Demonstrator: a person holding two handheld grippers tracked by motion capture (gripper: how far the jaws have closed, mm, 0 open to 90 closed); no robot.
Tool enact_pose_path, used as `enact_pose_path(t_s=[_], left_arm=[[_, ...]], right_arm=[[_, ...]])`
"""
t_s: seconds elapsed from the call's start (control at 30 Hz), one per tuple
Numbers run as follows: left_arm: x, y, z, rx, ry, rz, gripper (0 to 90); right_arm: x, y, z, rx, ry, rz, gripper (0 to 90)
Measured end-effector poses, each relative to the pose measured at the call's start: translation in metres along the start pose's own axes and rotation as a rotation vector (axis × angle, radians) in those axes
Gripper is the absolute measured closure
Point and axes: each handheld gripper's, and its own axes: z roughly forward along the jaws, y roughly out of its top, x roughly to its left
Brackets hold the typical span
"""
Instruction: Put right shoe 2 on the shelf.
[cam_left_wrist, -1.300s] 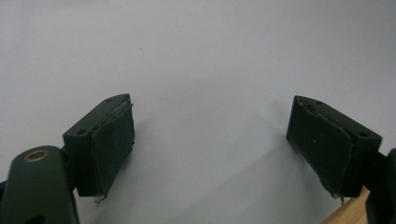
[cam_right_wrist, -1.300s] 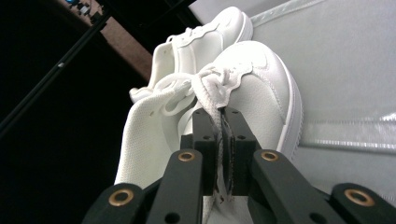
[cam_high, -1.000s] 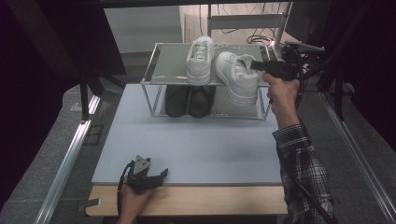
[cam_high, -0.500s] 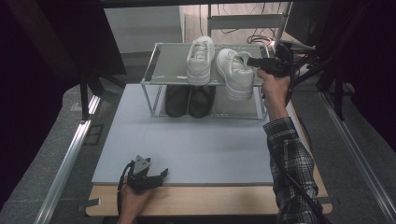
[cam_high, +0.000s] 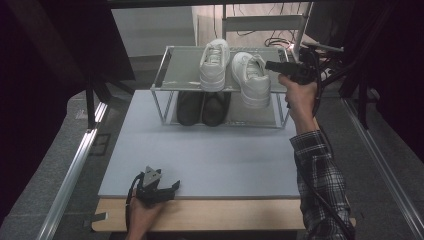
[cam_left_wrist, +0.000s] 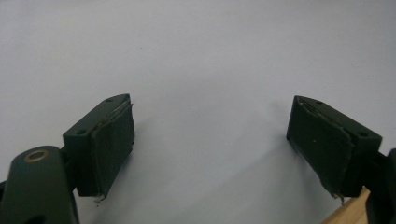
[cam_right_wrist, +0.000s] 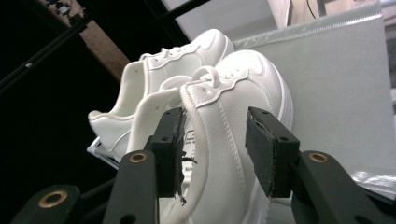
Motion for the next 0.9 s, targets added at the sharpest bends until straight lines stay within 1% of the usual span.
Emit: enact_pose_path(t_s=[0.17, 0.3, 0.37, 0.47, 0.53, 0.6, 0.63, 0.73, 0.8, 0.9], left_arm=[[0.000, 0.000, 0.000, -0.001, 0.001, -0.001, 15.3], [0.000, 0.000, 0.000, -0.001, 0.001, -0.001, 15.3], [0.000, 0.000, 0.000, -0.003, 0.002, -0.001, 15.3], [0.000, 0.000, 0.000, -0.003, 0.001, -0.001, 15.3], [0.000, 0.000, 0.000, -0.004, 0.002, -0.002, 15.3], [0.000, 0.000, 0.000, -0.003, 0.002, -0.002, 15.3], [0.000, 0.000, 0.000, -0.003, 0.001, -0.001, 15.3], [0.000, 0.000, 0.000, -0.003, 0.002, -0.001, 15.3], [0.000, 0.000, 0.000, -0.004, 0.002, -0.001, 15.3], [0.000, 0.000, 0.000, -0.004, 0.002, -0.001, 15.3]], right_arm=[[-0.001, -0.002, -0.019, -0.016, 0.020, -0.020, 57.7], [-0.001, -0.009, -0.031, -0.015, 0.015, -0.041, 59.2], [-0.001, -0.015, -0.036, -0.001, 0.000, -0.067, 61.4], [-0.002, -0.025, -0.042, 0.008, -0.001, -0.088, 68.9], [-0.002, -0.032, -0.047, 0.014, 0.009, -0.096, 74.7], [-0.003, -0.040, -0.050, 0.020, 0.030, -0.101, 80.0], [-0.003, -0.044, -0.052, 0.024, 0.046, -0.100, 82.0], [-0.005, -0.056, -0.055, 0.033, 0.068, -0.111, 86.8], [-0.007, -0.064, -0.057, 0.034, 0.087, -0.111, 89.0], [-0.009, -0.074, -0.060, 0.037, 0.106, -0.112, 89.4]])
